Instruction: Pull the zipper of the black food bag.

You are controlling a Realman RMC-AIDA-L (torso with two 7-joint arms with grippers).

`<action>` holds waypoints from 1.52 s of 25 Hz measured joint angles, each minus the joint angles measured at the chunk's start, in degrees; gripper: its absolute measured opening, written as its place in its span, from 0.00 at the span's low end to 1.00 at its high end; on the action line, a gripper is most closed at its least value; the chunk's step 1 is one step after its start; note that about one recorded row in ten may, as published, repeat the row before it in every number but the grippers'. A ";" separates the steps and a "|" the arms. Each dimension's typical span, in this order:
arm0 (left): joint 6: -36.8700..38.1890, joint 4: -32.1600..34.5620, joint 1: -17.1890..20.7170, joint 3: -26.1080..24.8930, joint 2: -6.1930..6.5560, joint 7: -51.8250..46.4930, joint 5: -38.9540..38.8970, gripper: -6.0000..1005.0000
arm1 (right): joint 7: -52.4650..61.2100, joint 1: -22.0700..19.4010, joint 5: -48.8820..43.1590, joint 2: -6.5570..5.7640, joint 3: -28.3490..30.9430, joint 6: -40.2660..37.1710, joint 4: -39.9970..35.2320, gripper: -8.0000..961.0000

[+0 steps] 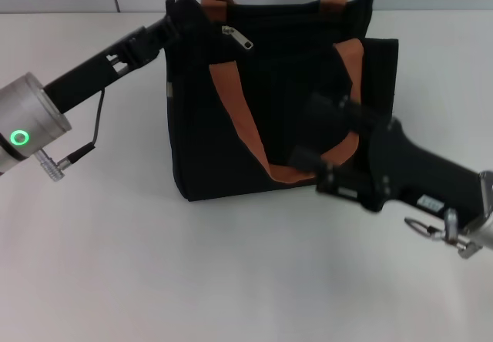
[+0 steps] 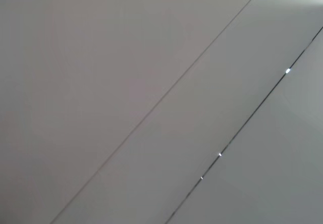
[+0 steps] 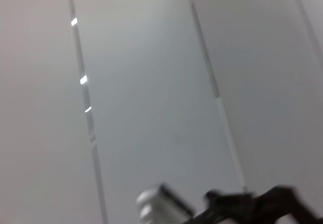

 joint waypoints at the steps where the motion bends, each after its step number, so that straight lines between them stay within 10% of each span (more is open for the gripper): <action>1: 0.10 -0.06 0.37 -0.16 0.01 0.13 -0.30 0.03 | 0.00 0.00 0.00 0.00 0.00 0.00 0.00 0.86; 13: -5.84 -0.17 0.67 1.01 0.07 0.62 -0.40 0.03 | 50.25 2.90 3.59 -0.52 -0.91 9.10 -10.67 0.86; 38: -5.00 1.96 -3.68 1.94 0.00 1.89 0.00 0.03 | 55.76 9.95 7.66 0.10 -0.16 16.46 -3.35 0.86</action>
